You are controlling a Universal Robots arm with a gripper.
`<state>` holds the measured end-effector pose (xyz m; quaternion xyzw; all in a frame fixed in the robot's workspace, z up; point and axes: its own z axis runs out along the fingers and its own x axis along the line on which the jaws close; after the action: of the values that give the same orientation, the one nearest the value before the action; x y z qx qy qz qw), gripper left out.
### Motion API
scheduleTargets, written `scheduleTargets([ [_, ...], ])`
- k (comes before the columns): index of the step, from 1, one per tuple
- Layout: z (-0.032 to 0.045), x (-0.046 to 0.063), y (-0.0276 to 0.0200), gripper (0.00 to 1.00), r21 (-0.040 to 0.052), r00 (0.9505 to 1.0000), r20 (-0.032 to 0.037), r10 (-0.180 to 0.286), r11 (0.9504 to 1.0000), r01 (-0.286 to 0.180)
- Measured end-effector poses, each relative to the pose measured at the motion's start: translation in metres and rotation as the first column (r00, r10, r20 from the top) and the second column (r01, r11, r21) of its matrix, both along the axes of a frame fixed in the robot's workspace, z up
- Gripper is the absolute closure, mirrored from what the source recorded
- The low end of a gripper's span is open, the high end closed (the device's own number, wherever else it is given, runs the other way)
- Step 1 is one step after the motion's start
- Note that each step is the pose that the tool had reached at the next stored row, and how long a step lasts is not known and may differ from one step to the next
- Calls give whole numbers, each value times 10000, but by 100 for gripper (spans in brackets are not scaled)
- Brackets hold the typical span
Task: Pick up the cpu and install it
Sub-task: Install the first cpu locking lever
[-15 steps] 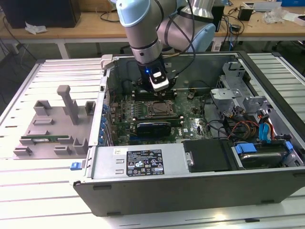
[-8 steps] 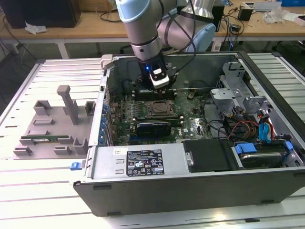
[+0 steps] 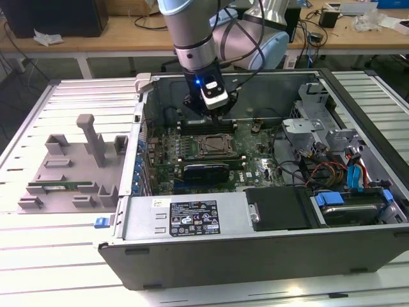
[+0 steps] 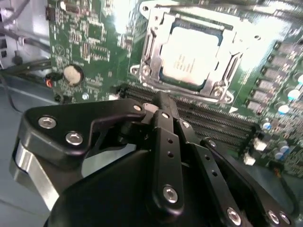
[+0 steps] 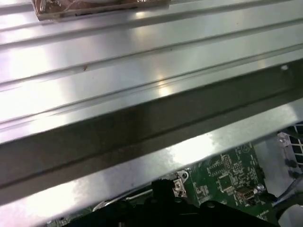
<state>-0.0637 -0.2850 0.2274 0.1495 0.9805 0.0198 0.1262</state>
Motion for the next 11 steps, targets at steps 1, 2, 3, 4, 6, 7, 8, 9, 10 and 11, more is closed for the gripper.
scheduleTargets([
  [1,0,2,0,89,-141,10000,-17,-5,9999,5],
  [2,0,6,0,89,-362,10000,-54,-11,9993,9],
  [3,1,11,0,89,-553,10000,-97,-16,9985,11],
  [4,0,14,0,89,-623,9999,-116,-17,9981,10],
  [6,0,14,-1,89,-627,9999,-118,-17,9980,9],
  [7,1,14,0,89,-629,9999,-120,-17,9980,9],
  [8,0,14,0,89,-629,9999,-131,-17,9980,9],
  [9,-2,15,0,89,-627,9998,-220,-17,9980,3],
  [10,-3,21,0,89,-629,9988,-499,-18,9980,-13],
  [11,-4,33,0,89,-622,9965,-832,-18,9981,-34],
])
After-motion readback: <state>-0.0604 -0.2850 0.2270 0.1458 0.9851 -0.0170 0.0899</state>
